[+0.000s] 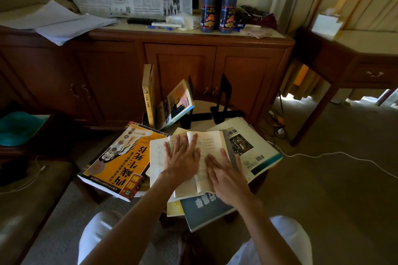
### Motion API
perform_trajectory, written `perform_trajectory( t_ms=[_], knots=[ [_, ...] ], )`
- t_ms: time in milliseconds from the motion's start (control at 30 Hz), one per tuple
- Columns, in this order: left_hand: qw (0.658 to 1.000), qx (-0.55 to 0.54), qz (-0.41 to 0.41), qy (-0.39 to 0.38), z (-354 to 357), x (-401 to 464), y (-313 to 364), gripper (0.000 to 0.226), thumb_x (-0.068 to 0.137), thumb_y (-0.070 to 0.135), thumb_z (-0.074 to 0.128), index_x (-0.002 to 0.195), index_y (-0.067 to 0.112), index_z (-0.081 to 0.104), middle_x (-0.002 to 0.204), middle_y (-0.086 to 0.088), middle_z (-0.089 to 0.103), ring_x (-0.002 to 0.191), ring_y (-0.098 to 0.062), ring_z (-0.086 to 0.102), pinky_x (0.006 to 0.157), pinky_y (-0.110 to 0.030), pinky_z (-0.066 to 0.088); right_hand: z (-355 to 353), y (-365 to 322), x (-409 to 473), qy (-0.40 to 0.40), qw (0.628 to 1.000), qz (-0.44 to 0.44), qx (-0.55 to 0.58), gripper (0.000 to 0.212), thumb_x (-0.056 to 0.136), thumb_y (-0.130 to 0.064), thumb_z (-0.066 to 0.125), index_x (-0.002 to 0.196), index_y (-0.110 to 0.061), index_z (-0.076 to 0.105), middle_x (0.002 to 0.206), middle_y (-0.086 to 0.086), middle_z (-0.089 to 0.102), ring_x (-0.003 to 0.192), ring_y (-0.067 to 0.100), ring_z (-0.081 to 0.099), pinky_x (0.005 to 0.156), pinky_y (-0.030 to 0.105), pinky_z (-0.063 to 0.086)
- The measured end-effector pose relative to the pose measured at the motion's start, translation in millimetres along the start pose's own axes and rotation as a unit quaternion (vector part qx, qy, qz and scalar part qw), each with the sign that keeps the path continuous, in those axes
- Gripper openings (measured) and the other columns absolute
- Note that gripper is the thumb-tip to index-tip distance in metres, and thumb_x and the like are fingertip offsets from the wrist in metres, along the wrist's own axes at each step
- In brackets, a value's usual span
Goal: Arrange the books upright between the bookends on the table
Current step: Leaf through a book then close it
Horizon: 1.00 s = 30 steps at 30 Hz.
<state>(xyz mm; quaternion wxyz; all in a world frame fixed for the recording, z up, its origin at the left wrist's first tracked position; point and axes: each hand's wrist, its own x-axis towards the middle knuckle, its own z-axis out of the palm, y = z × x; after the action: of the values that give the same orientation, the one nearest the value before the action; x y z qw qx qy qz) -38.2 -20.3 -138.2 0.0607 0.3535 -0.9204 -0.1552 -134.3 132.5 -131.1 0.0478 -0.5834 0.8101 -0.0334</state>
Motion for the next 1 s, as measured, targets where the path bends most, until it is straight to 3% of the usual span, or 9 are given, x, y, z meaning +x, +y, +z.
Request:
perform_trajectory(
  t_ms=[133, 233, 367, 467, 567, 667, 733, 833, 1000],
  knots=[
    [0.999, 0.025, 0.003, -0.026, -1.2, 2.2, -0.4, 0.061, 0.102, 0.046, 0.013, 0.157, 0.028, -0.009, 0.166, -0.007, -0.010, 0.150, -0.031, -0.016, 0.115, -0.062, -0.014, -18.2, 7.9, 63.4, 0.007, 0.999, -0.018, -0.032, 0.053, 0.104, -0.039, 0.026, 0.155, -0.023, 0.023, 0.161, -0.007, 0.026, 0.152, 0.030, 0.001, 0.116, 0.065, -0.006],
    [0.998, 0.046, 0.007, -0.031, -0.2, 1.9, -2.1, 0.062, 0.101, 0.045, 0.013, 0.157, 0.029, -0.010, 0.166, -0.008, -0.010, 0.150, -0.033, -0.018, 0.115, -0.063, -0.013, -29.5, 5.4, 91.5, -0.007, 0.999, -0.024, -0.047, 0.050, 0.106, -0.036, 0.022, 0.154, -0.024, 0.025, 0.160, -0.009, 0.028, 0.152, 0.027, 0.000, 0.117, 0.064, -0.003],
    [0.996, -0.052, -0.028, 0.064, -0.7, -5.4, -3.8, 0.063, 0.102, 0.053, 0.020, 0.158, 0.029, 0.005, 0.166, -0.011, -0.004, 0.151, -0.031, -0.015, 0.121, -0.047, -0.009, -31.4, -0.4, 90.0, 0.023, 1.000, -0.005, -0.018, 0.047, 0.106, -0.035, 0.019, 0.147, -0.023, 0.037, 0.156, -0.007, 0.037, 0.152, 0.025, 0.006, 0.117, 0.064, -0.001],
    [0.972, -0.156, -0.086, 0.151, -5.9, -8.0, -7.5, 0.059, 0.103, 0.047, 0.028, 0.154, 0.020, 0.019, 0.163, -0.013, 0.016, 0.152, -0.031, 0.003, 0.123, -0.044, -0.001, -34.3, -7.6, 67.7, 0.085, 0.996, 0.019, 0.022, 0.041, 0.105, -0.035, 0.030, 0.136, -0.020, 0.053, 0.149, -0.004, 0.048, 0.149, 0.022, 0.022, 0.119, 0.061, -0.002],
    [0.948, -0.245, -0.113, 0.169, -13.2, -5.7, -12.4, 0.049, 0.099, 0.036, 0.030, 0.143, 0.017, 0.034, 0.144, -0.012, 0.046, 0.133, -0.034, 0.041, 0.117, -0.053, 0.025, -37.0, -20.0, 34.5, 0.148, 0.988, -0.006, 0.041, 0.034, 0.103, -0.033, 0.041, 0.125, -0.021, 0.062, 0.137, -0.006, 0.059, 0.138, 0.010, 0.041, 0.121, 0.055, 0.001],
    [0.938, -0.277, -0.114, 0.176, -22.2, -7.9, -18.3, 0.046, 0.096, 0.032, 0.022, 0.136, 0.022, 0.043, 0.120, -0.008, 0.062, 0.109, -0.028, 0.060, 0.111, -0.055, 0.032, -31.8, -24.2, 15.5, 0.129, 0.990, -0.013, 0.047, 0.041, 0.103, -0.043, 0.035, 0.127, -0.021, 0.060, 0.137, -0.008, 0.058, 0.134, 0.005, 0.045, 0.122, 0.052, -0.003],
    [0.927, -0.321, -0.098, 0.167, -33.7, -13.9, -23.1, 0.041, 0.103, 0.032, 0.024, 0.135, 0.024, 0.049, 0.096, 0.003, 0.066, 0.091, -0.020, 0.066, 0.095, -0.046, 0.050, -27.8, -20.2, 14.3, 0.098, 0.993, 0.006, 0.072, 0.055, 0.101, -0.056, 0.028, 0.134, -0.022, 0.054, 0.144, -0.009, 0.051, 0.138, 0.004, 0.039, 0.121, 0.053, -0.006],
    [0.929, -0.343, -0.072, 0.120, -48.7, -14.5, -35.3, 0.037, 0.104, 0.021, 0.044, 0.140, 0.023, 0.052, 0.110, 0.011, 0.063, 0.096, -0.015, 0.064, 0.079, -0.029, 0.053, -26.1, -11.7, 15.8, 0.076, 0.991, 0.020, 0.104, 0.061, 0.098, -0.062, 0.030, 0.143, -0.023, 0.046, 0.152, -0.010, 0.041, 0.144, 0.003, 0.029, 0.120, 0.054, -0.010],
    [0.949, -0.299, -0.071, 0.064, -43.7, -8.7, -52.3, 0.054, 0.092, 0.026, 0.067, 0.142, 0.031, 0.045, 0.117, 0.012, 0.060, 0.097, -0.014, 0.066, 0.075, -0.029, 0.059, -34.8, -21.8, 17.9, 0.074, 0.990, 0.037, 0.110, 0.055, 0.099, -0.051, 0.043, 0.143, -0.020, 0.041, 0.149, -0.007, 0.046, 0.143, 0.007, 0.032, 0.121, 0.053, -0.007]
  ],
)
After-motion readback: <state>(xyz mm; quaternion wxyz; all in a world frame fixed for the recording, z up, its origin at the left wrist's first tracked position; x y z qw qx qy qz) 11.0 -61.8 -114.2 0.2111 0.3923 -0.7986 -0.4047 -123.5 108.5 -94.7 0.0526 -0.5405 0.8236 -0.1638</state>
